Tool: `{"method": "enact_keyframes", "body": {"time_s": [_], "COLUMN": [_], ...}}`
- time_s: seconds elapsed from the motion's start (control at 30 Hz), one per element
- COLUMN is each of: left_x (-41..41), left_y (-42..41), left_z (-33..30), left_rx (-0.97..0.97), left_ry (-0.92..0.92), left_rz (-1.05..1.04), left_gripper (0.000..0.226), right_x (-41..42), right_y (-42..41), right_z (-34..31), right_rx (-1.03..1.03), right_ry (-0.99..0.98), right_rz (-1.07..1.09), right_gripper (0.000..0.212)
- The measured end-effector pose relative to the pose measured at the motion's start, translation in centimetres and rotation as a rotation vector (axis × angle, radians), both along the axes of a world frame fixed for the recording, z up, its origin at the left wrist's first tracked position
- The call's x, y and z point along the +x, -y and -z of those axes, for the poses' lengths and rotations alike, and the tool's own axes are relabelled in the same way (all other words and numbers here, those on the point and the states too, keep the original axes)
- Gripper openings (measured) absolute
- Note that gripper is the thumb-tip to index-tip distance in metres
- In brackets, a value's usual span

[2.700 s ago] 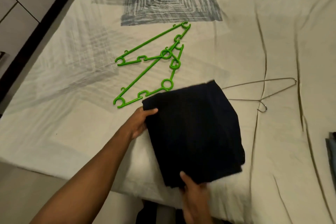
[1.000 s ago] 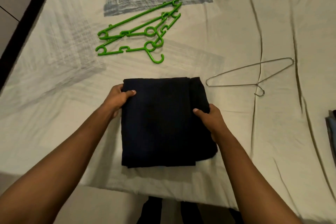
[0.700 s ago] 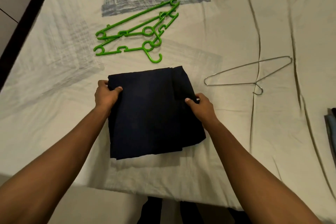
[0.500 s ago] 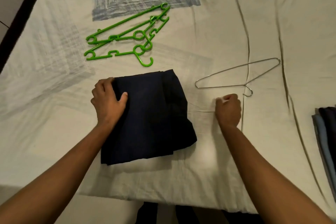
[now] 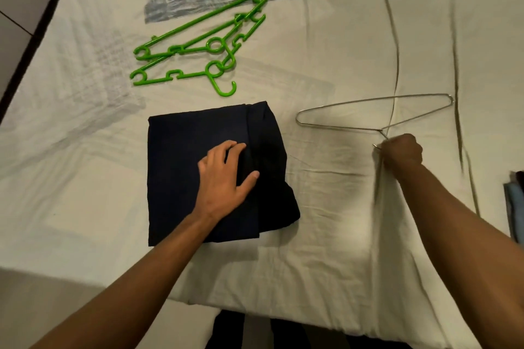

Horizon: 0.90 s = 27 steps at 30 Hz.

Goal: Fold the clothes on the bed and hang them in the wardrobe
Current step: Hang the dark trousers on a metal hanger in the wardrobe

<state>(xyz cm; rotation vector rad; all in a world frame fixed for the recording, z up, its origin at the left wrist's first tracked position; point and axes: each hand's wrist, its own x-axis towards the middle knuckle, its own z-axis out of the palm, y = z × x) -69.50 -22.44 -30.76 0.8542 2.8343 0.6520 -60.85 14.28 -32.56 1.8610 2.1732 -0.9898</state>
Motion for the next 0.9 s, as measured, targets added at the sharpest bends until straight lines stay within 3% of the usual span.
{"method": "enact_keyframes", "body": {"time_s": [0.07,0.17,0.27,0.4,0.5,0.7,0.8,0.9], "left_x": [1.5,4.3,5.7,5.2,4.6,4.2,3.4,1.9], "left_y": [1.5,4.5,7.2,8.5,9.0,10.5,11.2,11.5], "left_z": [-0.1,0.6,2.1,2.0,1.6,0.4,0.1,-1.0], "left_rx": [-0.023,-0.151,-0.368,-0.426,-0.382,-0.377,-0.29,-0.232], "left_ry": [-0.011,-0.035,-0.079,-0.097,-0.124,-0.098,-0.01,0.246], "left_rz": [0.072,0.248,0.332,0.277,0.346,0.371,0.398,0.391], "left_gripper": [0.076,0.094,0.099,0.095,0.084,0.075,0.06,0.076], "right_x": [0.6,2.3,4.3,7.2,9.1,12.7,14.8,17.2], "right_y": [-0.2,1.4,3.6,6.6,8.1,10.6,12.0,13.3], "right_z": [0.0,-1.4,-2.3,-2.1,-2.3,-4.0,-5.0,-6.0], "right_rx": [-0.07,-0.299,-0.406,-0.494,-0.592,-0.704,-0.649,-0.588], "right_ry": [-0.174,-0.536,-0.677,-0.707,-0.622,-0.507,-0.571,-0.668], "right_rz": [0.107,0.319,0.381,0.478,0.468,0.357,0.429,0.501], "right_gripper": [0.017,0.031,0.034,0.027,0.012,0.024,0.026,0.029]}}
